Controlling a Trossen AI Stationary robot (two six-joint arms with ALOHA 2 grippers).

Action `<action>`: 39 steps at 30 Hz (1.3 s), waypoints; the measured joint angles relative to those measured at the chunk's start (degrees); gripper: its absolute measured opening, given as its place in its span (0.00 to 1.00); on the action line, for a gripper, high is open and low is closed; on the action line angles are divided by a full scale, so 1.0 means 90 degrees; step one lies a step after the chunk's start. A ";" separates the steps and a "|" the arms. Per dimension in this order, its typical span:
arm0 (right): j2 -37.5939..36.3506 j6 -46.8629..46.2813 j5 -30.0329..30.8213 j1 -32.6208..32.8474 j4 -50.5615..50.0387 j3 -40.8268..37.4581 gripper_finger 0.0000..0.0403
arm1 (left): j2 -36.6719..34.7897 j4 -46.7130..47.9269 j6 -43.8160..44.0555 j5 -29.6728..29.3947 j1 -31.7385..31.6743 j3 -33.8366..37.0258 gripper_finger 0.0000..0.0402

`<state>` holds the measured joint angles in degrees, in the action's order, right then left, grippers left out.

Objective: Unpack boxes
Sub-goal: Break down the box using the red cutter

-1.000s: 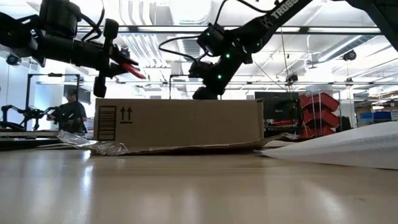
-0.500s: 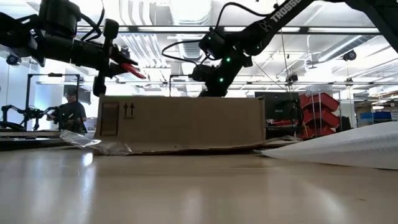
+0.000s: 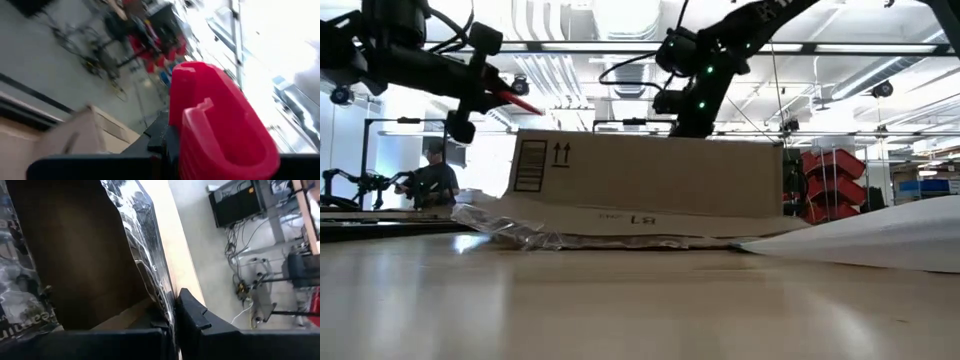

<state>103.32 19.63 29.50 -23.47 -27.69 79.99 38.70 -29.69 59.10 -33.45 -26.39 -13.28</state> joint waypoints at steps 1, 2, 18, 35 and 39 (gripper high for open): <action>-0.0016 -0.0045 -0.0003 0.0050 -0.0031 0.0000 0.00 | 0.0008 0.0080 0.0099 -0.0180 0.0000 0.0000 0.07; -0.0028 -0.0073 -0.0008 0.0101 -0.0061 0.0000 0.00 | 0.0022 0.0153 0.0190 -0.0372 0.0000 0.0000 0.07; -0.0043 -0.0559 -0.0067 0.0585 -0.0199 -0.0002 0.00 | 0.0754 0.0860 0.1359 -0.1645 -0.0007 -0.0005 0.07; -0.0052 -0.0704 -0.0099 0.0666 -0.0388 0.0000 0.00 | 0.1090 0.0894 0.1711 -0.1790 -0.0012 -0.0005 0.07; -0.0052 -0.0734 -0.0101 0.0675 -0.0390 -0.0002 0.00 | 0.1056 0.0894 0.1711 -0.1792 -0.0012 -0.0005 0.07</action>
<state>102.85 13.03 28.59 -17.39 -31.20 79.96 48.20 -21.65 74.50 -49.58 -26.50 -13.32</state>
